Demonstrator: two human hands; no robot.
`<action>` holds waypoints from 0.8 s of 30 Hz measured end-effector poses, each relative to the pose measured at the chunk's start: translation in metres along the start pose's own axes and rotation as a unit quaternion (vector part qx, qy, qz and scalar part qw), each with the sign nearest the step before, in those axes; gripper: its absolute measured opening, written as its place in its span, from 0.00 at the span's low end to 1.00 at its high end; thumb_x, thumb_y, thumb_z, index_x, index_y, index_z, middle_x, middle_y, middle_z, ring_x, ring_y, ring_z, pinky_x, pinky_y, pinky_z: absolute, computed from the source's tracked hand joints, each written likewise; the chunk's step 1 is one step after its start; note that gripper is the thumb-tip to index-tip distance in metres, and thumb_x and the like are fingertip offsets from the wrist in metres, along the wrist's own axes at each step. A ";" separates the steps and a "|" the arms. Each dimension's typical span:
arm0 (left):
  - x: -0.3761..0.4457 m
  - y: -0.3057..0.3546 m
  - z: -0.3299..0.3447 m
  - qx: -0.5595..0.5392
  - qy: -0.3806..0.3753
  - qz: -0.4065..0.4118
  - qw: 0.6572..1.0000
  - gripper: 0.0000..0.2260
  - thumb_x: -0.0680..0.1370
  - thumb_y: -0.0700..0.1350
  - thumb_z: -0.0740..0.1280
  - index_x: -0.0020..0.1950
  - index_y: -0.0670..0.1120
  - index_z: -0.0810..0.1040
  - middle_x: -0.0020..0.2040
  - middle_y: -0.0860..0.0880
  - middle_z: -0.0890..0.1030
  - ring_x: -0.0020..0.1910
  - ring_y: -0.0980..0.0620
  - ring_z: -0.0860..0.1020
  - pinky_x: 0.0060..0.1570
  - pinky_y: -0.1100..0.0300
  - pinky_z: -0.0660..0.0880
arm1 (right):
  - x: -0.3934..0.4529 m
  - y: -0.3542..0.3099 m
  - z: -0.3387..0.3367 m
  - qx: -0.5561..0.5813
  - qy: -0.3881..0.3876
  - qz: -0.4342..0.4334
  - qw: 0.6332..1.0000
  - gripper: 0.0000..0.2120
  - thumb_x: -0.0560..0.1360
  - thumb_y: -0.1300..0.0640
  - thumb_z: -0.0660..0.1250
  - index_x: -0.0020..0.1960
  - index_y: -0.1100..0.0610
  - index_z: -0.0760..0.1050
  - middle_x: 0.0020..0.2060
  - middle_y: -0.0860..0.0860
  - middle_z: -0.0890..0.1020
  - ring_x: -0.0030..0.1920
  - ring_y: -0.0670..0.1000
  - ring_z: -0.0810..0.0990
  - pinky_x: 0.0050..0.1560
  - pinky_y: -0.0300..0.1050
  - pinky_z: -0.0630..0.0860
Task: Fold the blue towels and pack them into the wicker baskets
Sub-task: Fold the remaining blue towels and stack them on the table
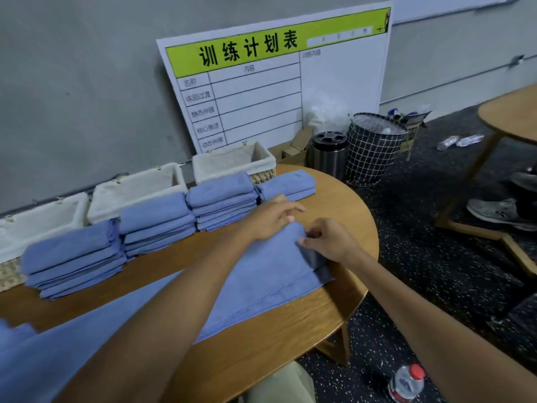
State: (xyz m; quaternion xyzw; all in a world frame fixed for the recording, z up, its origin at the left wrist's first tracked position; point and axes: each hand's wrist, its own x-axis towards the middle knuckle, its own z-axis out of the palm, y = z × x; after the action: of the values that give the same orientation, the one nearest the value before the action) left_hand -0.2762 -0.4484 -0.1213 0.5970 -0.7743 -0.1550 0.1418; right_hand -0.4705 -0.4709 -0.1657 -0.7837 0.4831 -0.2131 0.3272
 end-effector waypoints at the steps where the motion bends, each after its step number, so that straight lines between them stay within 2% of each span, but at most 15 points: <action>1: 0.015 -0.006 0.002 0.014 -0.034 0.008 0.999 0.13 0.83 0.43 0.63 0.67 0.50 0.78 0.54 0.46 0.74 0.52 0.48 0.75 0.59 0.52 0.71 | 0.003 0.002 0.003 -0.008 -0.005 -0.003 1.000 0.15 0.72 0.47 0.75 0.40 0.56 0.74 0.32 0.49 0.76 0.37 0.52 0.74 0.35 0.47 0.65; 4: 0.039 -0.018 0.007 0.041 -0.105 0.050 0.992 0.08 0.82 0.44 0.65 0.58 0.51 0.82 0.50 0.50 0.76 0.52 0.52 0.75 0.58 0.49 0.72 | 0.011 0.003 0.007 -0.042 -0.004 0.009 0.999 0.16 0.73 0.47 0.74 0.36 0.54 0.73 0.29 0.47 0.74 0.33 0.49 0.72 0.30 0.44 0.63; 7: 0.047 -0.025 0.010 -0.007 -0.130 0.076 0.989 0.06 0.82 0.42 0.66 0.53 0.47 0.83 0.46 0.59 0.78 0.49 0.64 0.73 0.52 0.64 0.69 | 0.014 0.000 0.007 -0.077 -0.009 0.018 0.997 0.19 0.74 0.48 0.73 0.31 0.55 0.72 0.27 0.49 0.73 0.29 0.48 0.70 0.28 0.43 0.60; 9: 0.049 -0.027 0.009 -0.031 -0.141 0.084 0.986 0.06 0.82 0.40 0.66 0.54 0.44 0.83 0.45 0.61 0.78 0.48 0.67 0.72 0.48 0.72 0.67 | 0.015 0.000 0.007 -0.083 -0.014 0.019 0.996 0.17 0.74 0.48 0.72 0.35 0.60 0.78 0.30 0.53 0.78 0.33 0.53 0.75 0.28 0.44 0.62; 10: 0.050 -0.028 0.007 -0.038 -0.152 0.083 0.984 0.06 0.82 0.41 0.66 0.54 0.43 0.83 0.46 0.60 0.78 0.47 0.66 0.73 0.48 0.73 0.67 | 0.015 0.000 0.007 -0.083 -0.016 0.014 0.996 0.16 0.74 0.48 0.72 0.38 0.60 0.80 0.33 0.54 0.80 0.36 0.54 0.77 0.28 0.44 0.63; 13: 0.052 -0.030 0.002 -0.021 -0.191 0.070 0.979 0.06 0.82 0.43 0.67 0.55 0.42 0.82 0.49 0.55 0.78 0.49 0.59 0.73 0.49 0.68 0.69 | 0.013 0.000 0.006 -0.089 -0.023 -0.006 0.996 0.15 0.75 0.48 0.71 0.38 0.61 0.80 0.34 0.54 0.80 0.37 0.55 0.77 0.29 0.44 0.63; 15: 0.054 -0.028 -0.001 0.002 -0.209 0.070 0.975 0.06 0.82 0.44 0.67 0.53 0.43 0.81 0.48 0.55 0.78 0.49 0.56 0.73 0.49 0.66 0.70 | 0.010 -0.001 0.004 -0.082 -0.018 -0.015 0.996 0.16 0.75 0.50 0.71 0.39 0.62 0.79 0.36 0.56 0.81 0.37 0.54 0.75 0.31 0.45 0.64; 17: 0.055 -0.026 -0.004 0.014 -0.214 0.063 0.975 0.04 0.82 0.45 0.66 0.49 0.48 0.79 0.47 0.55 0.78 0.49 0.55 0.74 0.51 0.62 0.71 | 0.007 0.000 0.004 -0.052 -0.004 -0.015 0.999 0.14 0.76 0.51 0.70 0.41 0.61 0.78 0.37 0.53 0.80 0.39 0.52 0.74 0.34 0.47 0.65; 21: 0.054 -0.021 -0.007 0.051 -0.184 0.060 0.980 0.08 0.84 0.48 0.62 0.44 0.57 0.72 0.47 0.52 0.76 0.46 0.52 0.73 0.51 0.53 0.71 | 0.003 0.006 0.007 0.044 0.033 -0.012 0.998 0.09 0.76 0.52 0.72 0.42 0.53 0.74 0.37 0.45 0.79 0.41 0.49 0.77 0.41 0.48 0.71; 24: 0.052 -0.018 -0.011 0.088 -0.169 0.063 0.980 0.08 0.85 0.50 0.60 0.45 0.55 0.69 0.45 0.53 0.72 0.46 0.51 0.71 0.49 0.53 0.69 | 0.006 0.003 0.007 0.128 0.062 -0.001 0.990 0.09 0.74 0.54 0.74 0.45 0.54 0.74 0.35 0.43 0.77 0.37 0.44 0.74 0.37 0.40 0.68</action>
State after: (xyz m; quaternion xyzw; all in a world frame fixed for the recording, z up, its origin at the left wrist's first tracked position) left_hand -0.2690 -0.5041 -0.1168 0.5225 -0.8336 -0.1756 -0.0346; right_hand -0.4650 -0.4755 -0.1723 -0.7215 0.4701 -0.3216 0.3938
